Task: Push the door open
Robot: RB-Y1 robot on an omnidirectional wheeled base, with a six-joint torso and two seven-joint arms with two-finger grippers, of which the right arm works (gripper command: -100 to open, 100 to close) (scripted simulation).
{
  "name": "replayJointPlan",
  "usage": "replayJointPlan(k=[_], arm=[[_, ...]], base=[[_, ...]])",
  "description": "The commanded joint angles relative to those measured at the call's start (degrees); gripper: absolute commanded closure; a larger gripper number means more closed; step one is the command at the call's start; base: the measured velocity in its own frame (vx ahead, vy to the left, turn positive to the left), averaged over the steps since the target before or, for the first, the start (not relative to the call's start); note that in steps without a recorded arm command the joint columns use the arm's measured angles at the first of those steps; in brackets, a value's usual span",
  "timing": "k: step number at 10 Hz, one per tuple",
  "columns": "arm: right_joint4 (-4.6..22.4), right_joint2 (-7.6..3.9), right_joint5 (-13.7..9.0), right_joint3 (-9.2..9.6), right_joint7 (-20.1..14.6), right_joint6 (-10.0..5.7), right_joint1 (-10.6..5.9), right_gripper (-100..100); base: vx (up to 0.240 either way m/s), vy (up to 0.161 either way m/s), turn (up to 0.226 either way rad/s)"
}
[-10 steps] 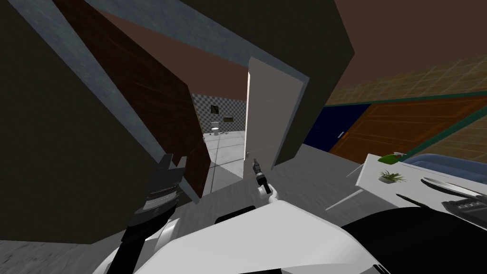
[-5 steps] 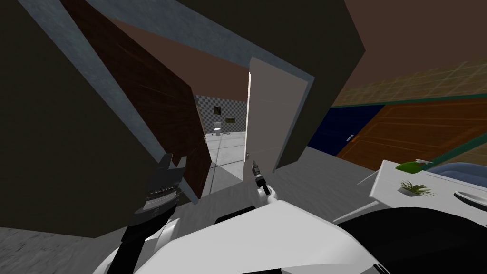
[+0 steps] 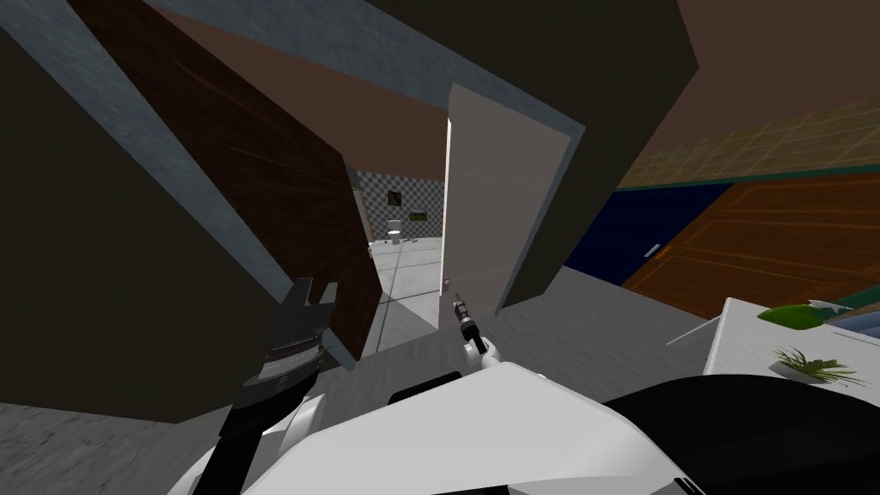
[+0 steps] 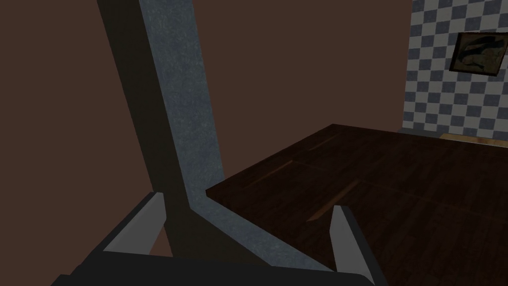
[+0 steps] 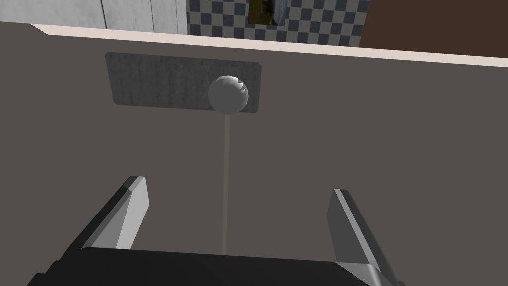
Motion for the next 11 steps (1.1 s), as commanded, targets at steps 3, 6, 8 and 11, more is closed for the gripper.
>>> replayJointPlan(k=[3,6,8,11], arm=[[2.8,0.24,0.1,-0.1,-0.12,-0.3,-1.07,-100],[3.24,-0.26,-0.09,-0.41,0.05,-0.69,-1.01,-100],[3.43,-0.27,-0.21,-0.62,0.21,-0.93,-0.92,-100],[3.72,0.22,-0.42,-0.96,0.47,-1.33,-0.77,-100]], base=[[0.058,-0.06,0.046],[0.173,-0.004,0.026],[0.209,0.027,0.026],[0.225,0.002,0.03]])
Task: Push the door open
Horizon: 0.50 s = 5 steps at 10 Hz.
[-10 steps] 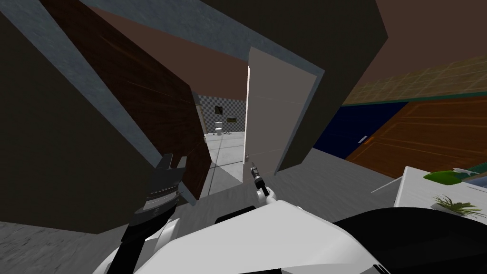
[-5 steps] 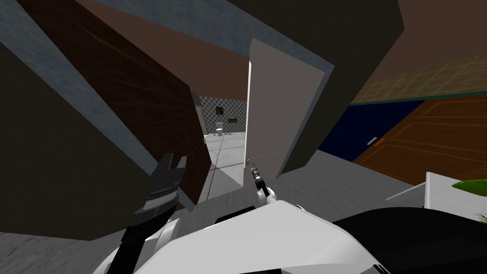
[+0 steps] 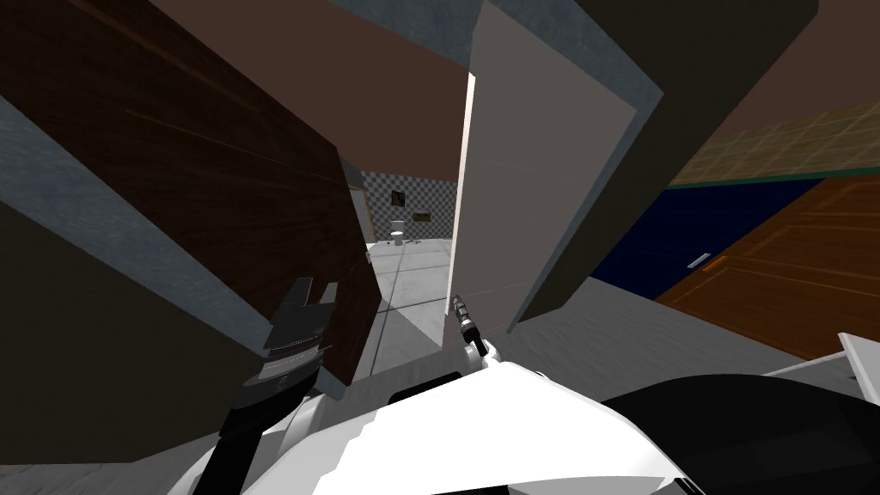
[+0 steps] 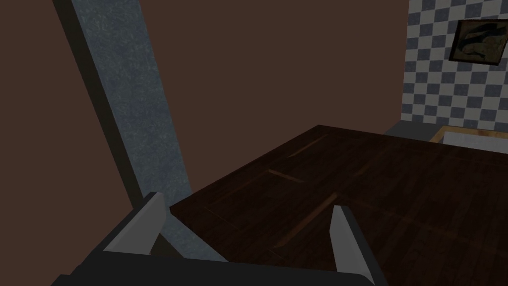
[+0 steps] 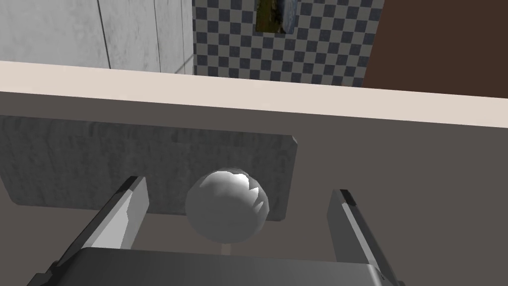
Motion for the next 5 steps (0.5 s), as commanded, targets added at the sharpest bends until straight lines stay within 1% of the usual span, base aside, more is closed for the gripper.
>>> replayJointPlan(k=[1,2,5], arm=[[0.0,0.0,0.0,0.0,0.0,0.0,0.0,-100],[0.0,0.0,0.0,0.0,0.0,0.0,0.0,100],[0.0,0.0,0.0,0.0,0.0,0.0,0.0,100]], base=[[0.084,-0.003,-0.002],[-0.017,0.003,0.0],[-0.021,0.0,0.003]])
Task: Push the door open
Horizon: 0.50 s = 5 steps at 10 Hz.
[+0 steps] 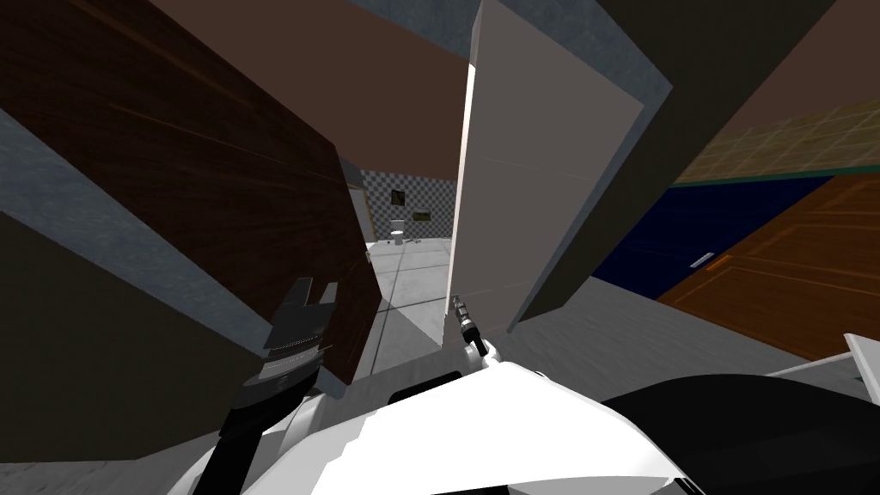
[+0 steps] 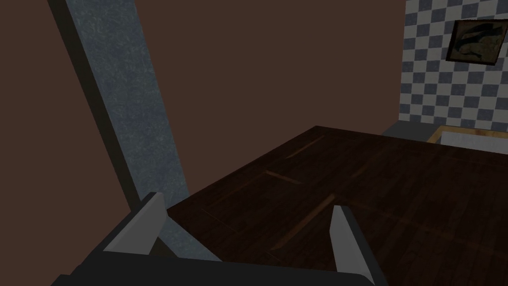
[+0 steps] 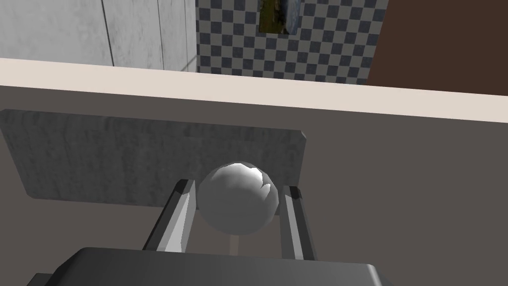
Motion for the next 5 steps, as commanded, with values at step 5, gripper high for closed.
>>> replayJointPlan(k=[5], arm=[[0.14,-0.61,-0.66,-1.08,0.4,0.09,0.11,100]], base=[[0.083,0.021,-0.015]])
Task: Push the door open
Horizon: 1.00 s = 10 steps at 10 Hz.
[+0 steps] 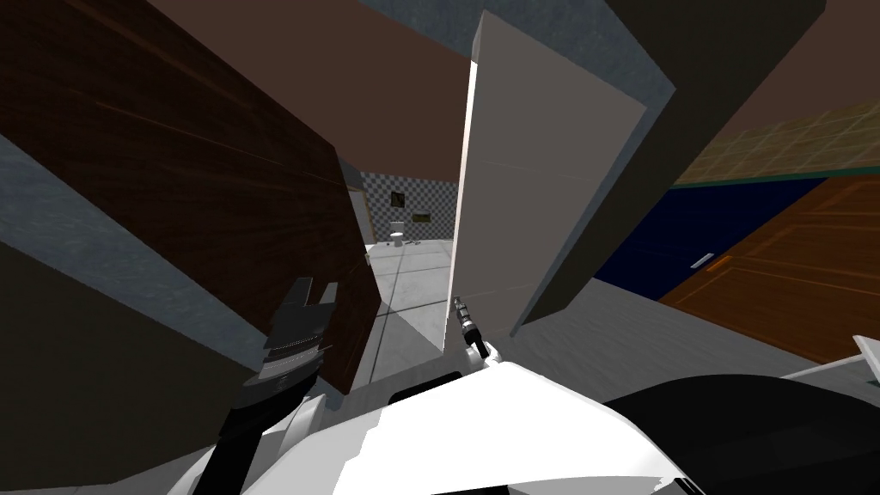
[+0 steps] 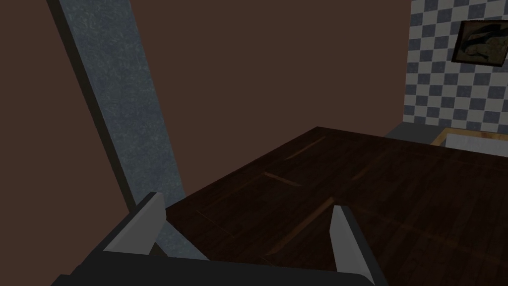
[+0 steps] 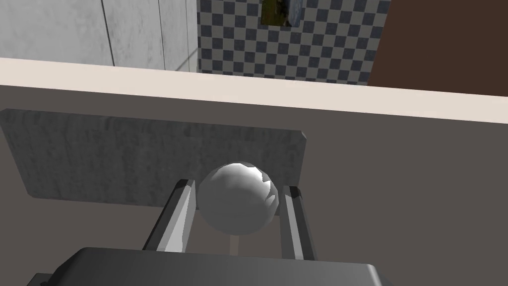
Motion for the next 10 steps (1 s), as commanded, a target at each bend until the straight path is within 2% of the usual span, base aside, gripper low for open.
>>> replayJointPlan(k=[1,4,10], arm=[[0.85,-0.76,-0.56,-0.97,0.29,-0.72,-1.02,100],[0.91,-1.13,-1.1,-1.87,0.62,-0.68,-1.01,100],[1.16,-2.21,-3.39,-5.64,2.02,-0.51,-0.95,100]], base=[[0.177,0.044,-0.032],[0.172,0.04,-0.026],[0.191,0.066,-0.052]])
